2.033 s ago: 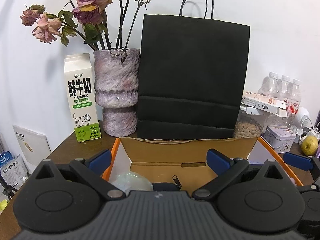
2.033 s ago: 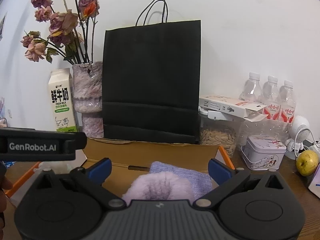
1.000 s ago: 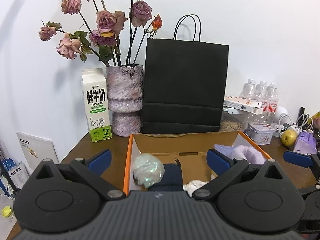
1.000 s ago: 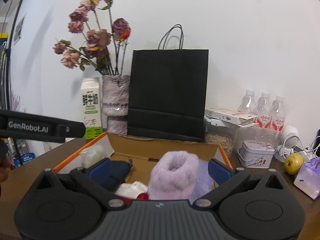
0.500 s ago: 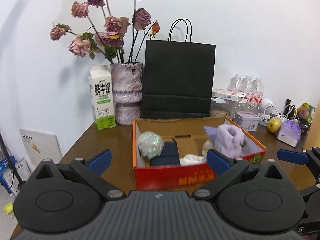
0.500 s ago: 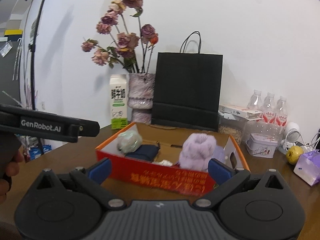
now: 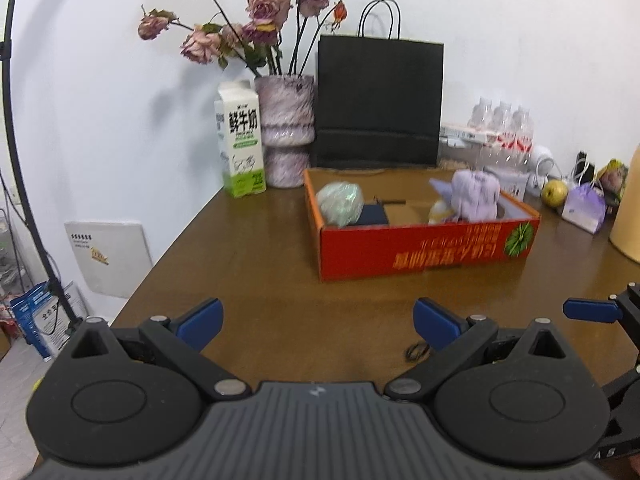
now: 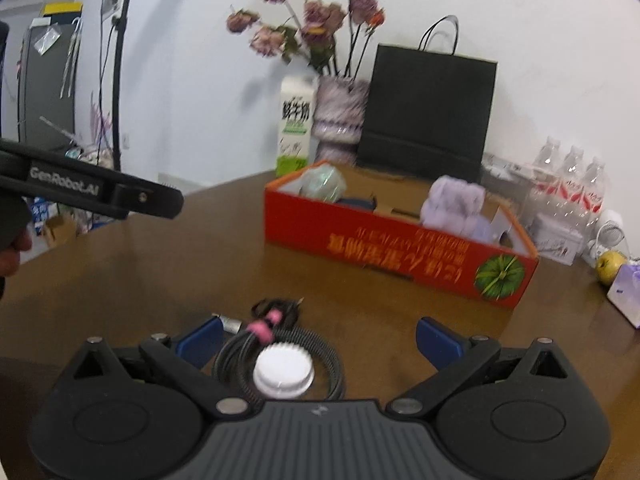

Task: Organize objects
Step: 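Raise both grippers and move them back toward the black cable, then grasp the white cap with the right gripper and lift it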

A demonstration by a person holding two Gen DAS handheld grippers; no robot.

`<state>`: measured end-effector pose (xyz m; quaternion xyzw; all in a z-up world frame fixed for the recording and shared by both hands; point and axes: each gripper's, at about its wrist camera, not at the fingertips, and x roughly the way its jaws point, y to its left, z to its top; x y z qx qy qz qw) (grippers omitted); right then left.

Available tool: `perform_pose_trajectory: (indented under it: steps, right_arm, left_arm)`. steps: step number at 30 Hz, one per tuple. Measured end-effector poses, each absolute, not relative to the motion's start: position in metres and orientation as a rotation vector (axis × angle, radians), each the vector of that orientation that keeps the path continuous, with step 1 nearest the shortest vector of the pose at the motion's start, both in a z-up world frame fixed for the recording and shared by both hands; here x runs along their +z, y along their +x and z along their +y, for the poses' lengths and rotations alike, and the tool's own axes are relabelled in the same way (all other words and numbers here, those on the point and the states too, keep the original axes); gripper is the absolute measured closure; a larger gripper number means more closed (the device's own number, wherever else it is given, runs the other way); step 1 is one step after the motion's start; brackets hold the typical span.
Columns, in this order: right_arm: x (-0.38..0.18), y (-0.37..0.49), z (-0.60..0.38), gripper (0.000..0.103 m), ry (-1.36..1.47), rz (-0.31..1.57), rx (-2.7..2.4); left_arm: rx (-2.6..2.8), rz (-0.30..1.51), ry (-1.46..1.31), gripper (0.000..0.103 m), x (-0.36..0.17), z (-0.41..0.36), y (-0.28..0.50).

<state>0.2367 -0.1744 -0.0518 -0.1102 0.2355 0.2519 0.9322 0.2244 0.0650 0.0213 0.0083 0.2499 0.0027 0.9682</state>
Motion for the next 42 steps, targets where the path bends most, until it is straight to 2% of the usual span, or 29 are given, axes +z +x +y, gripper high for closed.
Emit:
perform_pose_trajectory:
  steps: [2,7,13,16,27,42]
  right_arm:
    - [-0.056,0.235,-0.174,0.012,-0.224,0.498,0.53]
    - [-0.062,0.238,-0.169,0.042,-0.235,0.548,0.56]
    - [-0.066,0.242,-0.159,0.058,-0.282,0.591,0.591]
    - [-0.067,0.249,-0.158,0.063,-0.273,0.625,0.608]
    - [-0.075,0.261,-0.153,0.065,-0.296,0.667,0.644]
    - [-0.064,0.245,-0.173,0.066,-0.22,0.502,0.62]
  left_arm:
    - [0.006,0.516,0.019,0.0,0.018,0.068,0.218]
    - [0.011,0.531,0.016,0.0,0.012,0.073,0.203]
    - [-0.007,0.561,0.012,0.0,0.007,0.071,0.195]
    - [-0.033,0.58,0.008,0.0,0.005,0.068,0.194]
    - [-0.121,0.641,0.029,0.0,-0.006,0.058,0.199]
    - [-0.118,0.65,0.029,0.0,-0.004,0.052,0.204]
